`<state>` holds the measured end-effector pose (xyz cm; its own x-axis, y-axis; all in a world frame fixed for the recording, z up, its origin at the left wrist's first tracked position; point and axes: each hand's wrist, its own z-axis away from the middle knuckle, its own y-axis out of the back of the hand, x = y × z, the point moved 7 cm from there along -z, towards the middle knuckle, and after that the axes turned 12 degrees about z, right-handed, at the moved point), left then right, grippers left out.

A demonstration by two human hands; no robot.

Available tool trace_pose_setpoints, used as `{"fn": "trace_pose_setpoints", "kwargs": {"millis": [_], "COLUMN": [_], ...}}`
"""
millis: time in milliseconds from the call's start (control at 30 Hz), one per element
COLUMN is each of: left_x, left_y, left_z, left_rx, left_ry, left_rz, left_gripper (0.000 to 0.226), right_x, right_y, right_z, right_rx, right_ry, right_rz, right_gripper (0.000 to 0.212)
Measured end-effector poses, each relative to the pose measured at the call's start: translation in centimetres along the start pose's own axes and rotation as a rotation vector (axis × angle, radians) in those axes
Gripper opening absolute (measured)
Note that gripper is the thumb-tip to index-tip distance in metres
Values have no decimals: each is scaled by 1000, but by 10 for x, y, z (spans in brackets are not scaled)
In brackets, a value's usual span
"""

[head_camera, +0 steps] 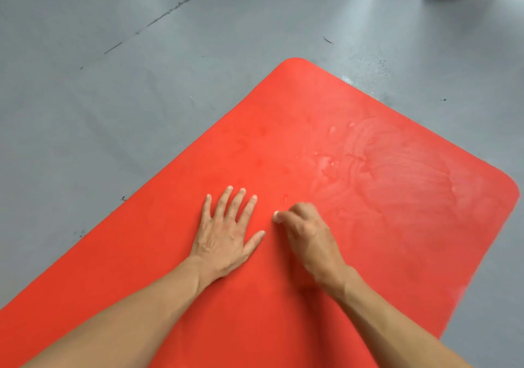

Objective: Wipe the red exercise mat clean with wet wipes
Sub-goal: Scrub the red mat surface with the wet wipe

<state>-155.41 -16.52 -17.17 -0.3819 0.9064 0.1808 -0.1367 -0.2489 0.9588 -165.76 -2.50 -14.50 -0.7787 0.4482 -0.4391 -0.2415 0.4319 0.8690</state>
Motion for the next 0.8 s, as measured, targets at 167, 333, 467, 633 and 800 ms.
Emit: {"fn": "trace_pose_setpoints", "kwargs": {"millis": [167, 333, 467, 633, 800], "left_x": [-7, -16, -5, -19, -24], "left_y": [15, 37, 32, 24, 16], "left_z": [-4, -22, -32, -35, -33], "left_rx": [-171, -374, -428, -416, -386], "left_ry": [-33, -145, -161, -197, -223], "left_rz": [80, -38, -138, -121, -151], "left_gripper": [101, 126, 131, 135, 136], "right_x": [86, -19, 13, 93, 8], "right_y": [27, -16, -12, 13, -28], "right_z": [-25, -21, -51, -88, -93], "right_rx": [240, 38, 48, 298, 78], "right_ry": [-522, -75, -17, -606, -105], "right_rz": [168, 112, 154, 216, 240], "right_gripper": [15, 22, 18, 25, 23]}}
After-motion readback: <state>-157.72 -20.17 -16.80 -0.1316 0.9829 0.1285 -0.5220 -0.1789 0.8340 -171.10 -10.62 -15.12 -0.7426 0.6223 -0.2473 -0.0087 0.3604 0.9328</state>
